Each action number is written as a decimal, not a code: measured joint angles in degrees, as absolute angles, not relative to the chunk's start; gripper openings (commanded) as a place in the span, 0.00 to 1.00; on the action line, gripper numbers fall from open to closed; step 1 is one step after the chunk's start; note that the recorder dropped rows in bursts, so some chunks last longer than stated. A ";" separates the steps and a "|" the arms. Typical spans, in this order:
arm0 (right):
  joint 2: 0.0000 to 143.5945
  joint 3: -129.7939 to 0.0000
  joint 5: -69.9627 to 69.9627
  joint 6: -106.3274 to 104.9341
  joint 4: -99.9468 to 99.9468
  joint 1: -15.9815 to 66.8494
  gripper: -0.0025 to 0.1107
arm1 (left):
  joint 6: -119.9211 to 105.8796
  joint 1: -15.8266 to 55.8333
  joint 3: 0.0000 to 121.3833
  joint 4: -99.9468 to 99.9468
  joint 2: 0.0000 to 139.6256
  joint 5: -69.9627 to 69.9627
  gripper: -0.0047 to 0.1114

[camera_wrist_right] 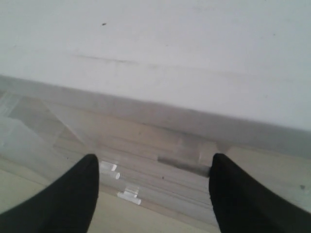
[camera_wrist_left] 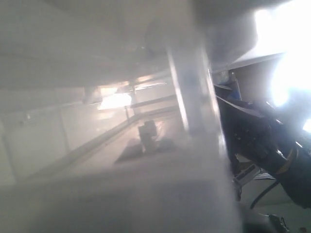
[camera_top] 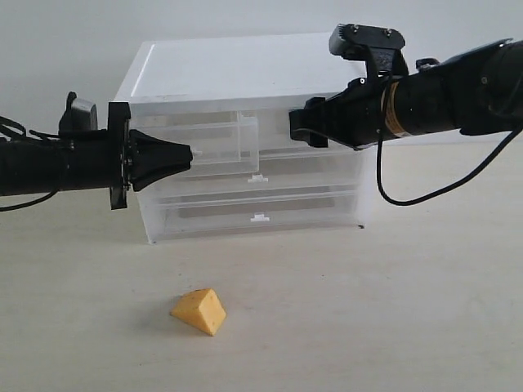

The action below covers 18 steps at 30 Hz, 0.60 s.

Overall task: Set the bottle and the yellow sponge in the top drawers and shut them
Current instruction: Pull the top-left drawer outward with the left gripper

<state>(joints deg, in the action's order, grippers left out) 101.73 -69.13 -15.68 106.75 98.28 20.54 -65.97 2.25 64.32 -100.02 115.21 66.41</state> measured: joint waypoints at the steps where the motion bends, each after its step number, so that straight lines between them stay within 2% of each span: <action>1: 101.73 -69.13 -15.68 106.75 97.51 20.54 0.53 | -65.97 2.13 64.47 -100.02 115.21 66.41 0.07; 18: 105.65 -73.29 -16.00 107.50 88.27 21.99 0.53 | -65.85 0.60 65.24 -100.00 115.11 64.03 0.07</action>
<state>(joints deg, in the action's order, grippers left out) 105.65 -73.29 -16.00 107.50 88.27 21.99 -65.85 0.60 65.24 -100.00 115.11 64.03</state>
